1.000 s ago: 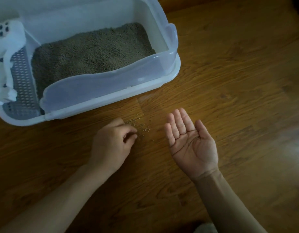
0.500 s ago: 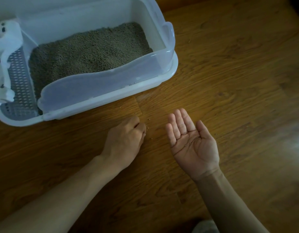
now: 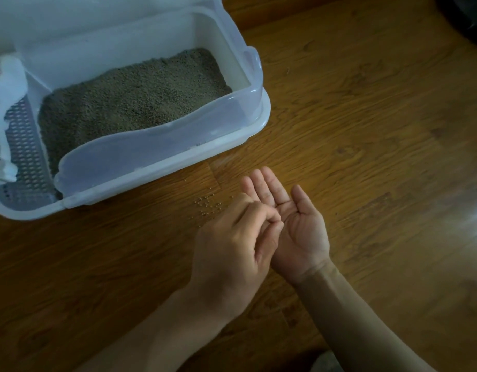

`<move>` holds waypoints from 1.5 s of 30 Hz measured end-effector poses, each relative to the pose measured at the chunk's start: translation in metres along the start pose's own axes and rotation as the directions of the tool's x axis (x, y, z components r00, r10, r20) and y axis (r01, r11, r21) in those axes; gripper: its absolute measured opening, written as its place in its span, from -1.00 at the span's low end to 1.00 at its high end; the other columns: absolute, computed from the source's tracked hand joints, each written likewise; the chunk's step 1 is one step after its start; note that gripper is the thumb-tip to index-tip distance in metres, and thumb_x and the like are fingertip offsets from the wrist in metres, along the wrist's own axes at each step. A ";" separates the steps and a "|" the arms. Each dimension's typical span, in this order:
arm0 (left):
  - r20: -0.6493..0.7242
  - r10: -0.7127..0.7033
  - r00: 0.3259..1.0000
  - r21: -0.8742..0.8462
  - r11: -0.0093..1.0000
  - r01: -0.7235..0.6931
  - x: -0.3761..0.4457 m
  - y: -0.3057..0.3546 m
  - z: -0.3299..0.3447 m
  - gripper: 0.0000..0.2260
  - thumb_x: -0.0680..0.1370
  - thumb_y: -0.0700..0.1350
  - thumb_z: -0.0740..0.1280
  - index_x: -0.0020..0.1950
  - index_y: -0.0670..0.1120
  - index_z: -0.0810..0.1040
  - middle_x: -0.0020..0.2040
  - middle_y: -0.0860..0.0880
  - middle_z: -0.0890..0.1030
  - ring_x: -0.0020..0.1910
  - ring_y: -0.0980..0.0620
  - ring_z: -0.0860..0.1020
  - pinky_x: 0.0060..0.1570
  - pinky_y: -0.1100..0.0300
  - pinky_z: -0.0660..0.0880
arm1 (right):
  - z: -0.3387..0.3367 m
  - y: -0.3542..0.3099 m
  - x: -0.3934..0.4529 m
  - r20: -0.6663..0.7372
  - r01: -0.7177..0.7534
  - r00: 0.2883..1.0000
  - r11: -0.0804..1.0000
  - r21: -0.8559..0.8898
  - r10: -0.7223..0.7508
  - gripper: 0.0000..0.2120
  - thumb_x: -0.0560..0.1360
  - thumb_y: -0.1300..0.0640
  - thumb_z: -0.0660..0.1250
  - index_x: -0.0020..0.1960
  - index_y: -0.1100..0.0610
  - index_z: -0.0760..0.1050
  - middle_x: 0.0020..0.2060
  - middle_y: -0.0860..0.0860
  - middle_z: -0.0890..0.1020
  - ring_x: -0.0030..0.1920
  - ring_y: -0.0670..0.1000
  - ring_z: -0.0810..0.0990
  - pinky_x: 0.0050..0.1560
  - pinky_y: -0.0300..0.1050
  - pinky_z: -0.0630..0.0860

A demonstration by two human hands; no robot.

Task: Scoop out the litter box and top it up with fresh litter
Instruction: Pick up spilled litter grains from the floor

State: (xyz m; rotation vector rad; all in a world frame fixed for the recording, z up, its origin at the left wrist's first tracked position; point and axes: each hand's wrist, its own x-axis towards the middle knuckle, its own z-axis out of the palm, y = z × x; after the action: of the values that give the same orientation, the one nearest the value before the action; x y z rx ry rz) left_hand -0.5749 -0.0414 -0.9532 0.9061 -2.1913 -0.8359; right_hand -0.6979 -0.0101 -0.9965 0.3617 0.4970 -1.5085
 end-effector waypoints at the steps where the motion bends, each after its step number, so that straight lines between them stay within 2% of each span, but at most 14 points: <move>1: 0.008 0.006 1.000 0.004 1.000 -0.006 -0.001 0.000 0.000 -0.89 0.61 -0.11 0.36 -0.04 -0.12 0.63 -0.12 0.14 0.44 -0.21 0.24 0.42 -0.29 0.32 0.48 | -0.001 0.000 0.000 0.002 0.000 1.000 1.000 -0.005 0.000 -0.38 0.63 -0.11 -0.03 0.37 0.38 0.42 0.30 0.32 0.51 0.37 0.28 0.44 0.46 0.15 0.26; 3: 0.046 0.022 0.999 0.026 0.999 -0.023 -0.003 0.001 -0.001 -0.87 0.62 -0.12 0.35 0.01 -0.13 0.67 -0.07 0.07 0.54 -0.15 0.20 0.53 -0.24 0.25 0.55 | -0.001 0.001 -0.001 -0.003 0.005 1.000 1.000 -0.014 -0.005 -0.37 0.64 -0.11 -0.06 0.37 0.37 0.42 0.30 0.32 0.51 0.38 0.27 0.44 0.47 0.14 0.25; 5: 0.047 0.039 0.998 0.050 0.998 -0.041 -0.005 0.000 -0.007 -0.86 0.63 -0.14 0.34 0.06 -0.14 0.69 -0.05 0.03 0.59 -0.10 0.18 0.57 -0.18 0.29 0.55 | 0.001 0.003 -0.001 -0.003 0.014 1.000 1.000 -0.015 -0.014 -0.36 0.64 -0.12 -0.08 0.34 0.37 0.45 0.27 0.32 0.54 0.36 0.27 0.46 0.44 0.15 0.30; 7: -0.027 0.027 0.999 0.055 0.998 -0.025 -0.007 -0.006 -0.016 -0.86 0.61 -0.16 0.36 0.06 -0.17 0.69 -0.12 0.07 0.55 -0.20 0.25 0.50 -0.26 0.43 0.44 | 0.000 0.003 -0.002 0.010 0.029 1.000 1.000 -0.010 -0.029 -0.36 0.64 -0.11 -0.08 0.31 0.36 0.48 0.23 0.29 0.57 0.33 0.25 0.50 0.40 0.14 0.36; 9: -0.114 -0.007 0.993 0.073 0.997 0.015 -0.010 -0.017 -0.024 -0.87 0.59 -0.19 0.37 0.04 -0.21 0.67 -0.17 0.09 0.48 -0.30 0.27 0.41 -0.37 0.45 0.35 | -0.003 -0.001 -0.003 0.019 0.045 0.999 0.999 -0.009 -0.045 -0.37 0.64 -0.11 -0.08 0.29 0.34 0.52 0.20 0.27 0.61 0.29 0.23 0.54 0.35 0.13 0.42; 11: -0.125 -0.035 0.991 0.109 0.993 0.049 -0.012 -0.031 -0.028 -0.87 0.58 -0.21 0.35 0.03 -0.22 0.66 -0.16 0.07 0.47 -0.30 0.26 0.41 -0.38 0.45 0.34 | -0.006 -0.007 -0.003 0.018 0.066 0.998 0.998 -0.009 -0.065 -0.38 0.64 -0.10 -0.07 0.28 0.33 0.53 0.19 0.25 0.62 0.29 0.21 0.55 0.33 0.13 0.45; 15: 0.054 -0.107 0.993 0.222 0.971 0.092 -0.014 -0.057 -0.022 -0.89 0.56 -0.16 0.38 0.00 -0.15 0.67 -0.11 0.07 0.52 -0.26 0.22 0.43 -0.31 0.48 0.33 | -0.011 -0.014 -0.007 0.012 0.086 0.996 0.996 0.025 -0.087 -0.40 0.64 -0.09 -0.05 0.27 0.32 0.54 0.20 0.24 0.62 0.28 0.21 0.56 0.30 0.15 0.47; 17: 0.134 -0.171 0.976 0.281 0.951 0.128 -0.014 -0.067 -0.018 -0.89 0.52 -0.14 0.42 0.01 -0.12 0.68 -0.08 0.05 0.55 -0.23 0.16 0.49 -0.33 0.39 0.43 | -0.013 -0.016 -0.011 0.007 0.105 0.994 0.993 0.045 -0.106 -0.39 0.65 -0.10 -0.05 0.24 0.32 0.57 0.17 0.22 0.63 0.24 0.21 0.59 0.24 0.15 0.52; 19: 0.170 -0.237 0.956 0.327 0.929 0.172 -0.012 -0.073 -0.014 -0.88 0.50 -0.13 0.45 0.02 -0.09 0.68 -0.06 0.05 0.55 -0.20 0.15 0.51 -0.32 0.36 0.45 | -0.014 -0.018 -0.014 0.006 0.123 0.992 0.991 0.055 -0.124 -0.40 0.65 -0.10 -0.05 0.20 0.31 0.60 0.14 0.20 0.65 0.20 0.20 0.62 0.18 0.14 0.57; 22: 0.166 -0.288 0.943 0.369 0.905 0.212 -0.009 -0.077 -0.013 -0.87 0.47 -0.15 0.49 0.02 -0.07 0.68 -0.06 0.07 0.55 -0.21 0.17 0.49 -0.30 0.44 0.33 | -0.015 -0.019 -0.017 -0.004 0.129 0.992 0.990 0.056 -0.129 -0.41 0.64 -0.09 -0.03 0.19 0.30 0.61 0.14 0.20 0.66 0.20 0.19 0.62 0.17 0.13 0.57; 30: 0.199 -0.293 0.935 0.419 0.888 0.189 -0.008 -0.082 -0.013 -0.89 0.46 -0.12 0.51 -0.04 -0.07 0.68 -0.09 0.07 0.51 -0.22 0.17 0.45 -0.31 0.44 0.27 | -0.014 -0.019 -0.018 -0.014 0.109 0.994 0.993 0.047 -0.108 -0.40 0.64 -0.09 -0.04 0.20 0.31 0.60 0.14 0.21 0.65 0.20 0.20 0.61 0.19 0.14 0.56; 37: 0.291 -0.210 0.933 0.523 0.852 0.029 -0.001 -0.084 -0.008 -0.94 0.51 -0.12 0.42 -0.11 -0.10 0.62 -0.14 0.01 0.45 -0.24 0.08 0.45 -0.44 0.26 0.45 | -0.019 -0.019 -0.015 -0.006 0.084 0.996 0.996 -0.018 -0.085 -0.37 0.64 -0.12 -0.07 0.29 0.32 0.53 0.22 0.23 0.60 0.30 0.21 0.54 0.32 0.15 0.45; 41: 0.310 -0.240 0.920 0.504 0.862 0.055 0.003 -0.082 -0.011 -0.94 0.55 -0.07 0.38 -0.09 -0.03 0.55 -0.12 0.07 0.42 -0.24 0.14 0.42 -0.40 0.34 0.36 | -0.023 -0.020 -0.016 -0.023 0.096 0.995 0.995 -0.020 -0.097 -0.38 0.64 -0.12 -0.05 0.28 0.32 0.54 0.21 0.23 0.61 0.28 0.21 0.56 0.29 0.14 0.49; 45: 0.167 -0.244 0.955 0.297 0.936 0.187 0.001 -0.057 -0.019 -0.86 0.59 0.00 0.19 -0.11 0.00 0.46 -0.16 0.10 0.44 -0.32 0.20 0.42 -0.41 0.40 0.28 | -0.020 -0.016 -0.014 -0.061 0.131 0.989 0.991 -0.015 -0.132 -0.39 0.64 -0.11 -0.04 0.18 0.32 0.61 0.14 0.22 0.65 0.19 0.21 0.62 0.18 0.13 0.57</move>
State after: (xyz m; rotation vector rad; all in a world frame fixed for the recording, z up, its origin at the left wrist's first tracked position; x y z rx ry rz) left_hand -0.5409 -0.0800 -0.9831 1.2692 -2.4604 -0.7583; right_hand -0.7156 0.0116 -1.0054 0.3741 0.5870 -1.6256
